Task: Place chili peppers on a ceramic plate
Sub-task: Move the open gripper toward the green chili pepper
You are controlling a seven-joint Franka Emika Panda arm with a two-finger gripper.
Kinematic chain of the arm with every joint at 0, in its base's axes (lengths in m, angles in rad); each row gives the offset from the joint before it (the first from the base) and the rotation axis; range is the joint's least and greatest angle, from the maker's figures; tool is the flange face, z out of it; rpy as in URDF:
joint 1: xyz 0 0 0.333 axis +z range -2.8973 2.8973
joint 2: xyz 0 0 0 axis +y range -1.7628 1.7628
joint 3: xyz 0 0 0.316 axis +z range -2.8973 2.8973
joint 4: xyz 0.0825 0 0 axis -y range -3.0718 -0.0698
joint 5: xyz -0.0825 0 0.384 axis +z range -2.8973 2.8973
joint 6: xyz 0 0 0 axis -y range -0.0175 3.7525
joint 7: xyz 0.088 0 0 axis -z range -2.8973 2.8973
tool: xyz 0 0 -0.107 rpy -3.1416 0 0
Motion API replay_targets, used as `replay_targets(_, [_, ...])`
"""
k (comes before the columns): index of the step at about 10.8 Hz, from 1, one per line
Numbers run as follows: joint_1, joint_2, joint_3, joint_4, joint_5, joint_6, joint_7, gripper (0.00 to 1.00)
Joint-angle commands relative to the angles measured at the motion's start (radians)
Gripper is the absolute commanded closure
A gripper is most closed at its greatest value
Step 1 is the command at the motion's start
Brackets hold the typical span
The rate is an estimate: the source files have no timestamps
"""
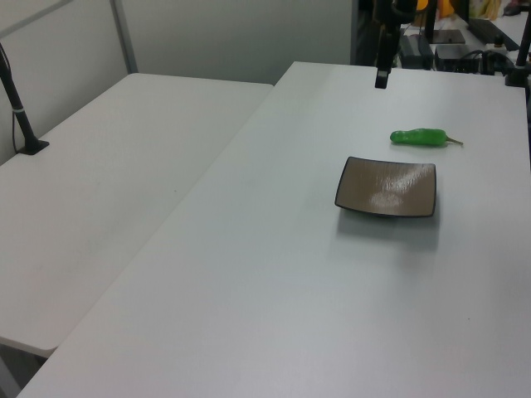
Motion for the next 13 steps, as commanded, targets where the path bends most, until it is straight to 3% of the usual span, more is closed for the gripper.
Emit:
replay_targets(1, [0.012, -0.005, -0.012, -0.015, 0.015, 0.029, -0.025, 0.0])
replay_targets(9, [0.012, -0.005, -0.012, -0.016, 0.015, 0.026, -0.036, 0.0])
replay_targets(13, [0.001, -0.007, -0.013, -0.018, 0.001, -0.044, -0.351, 0.0])
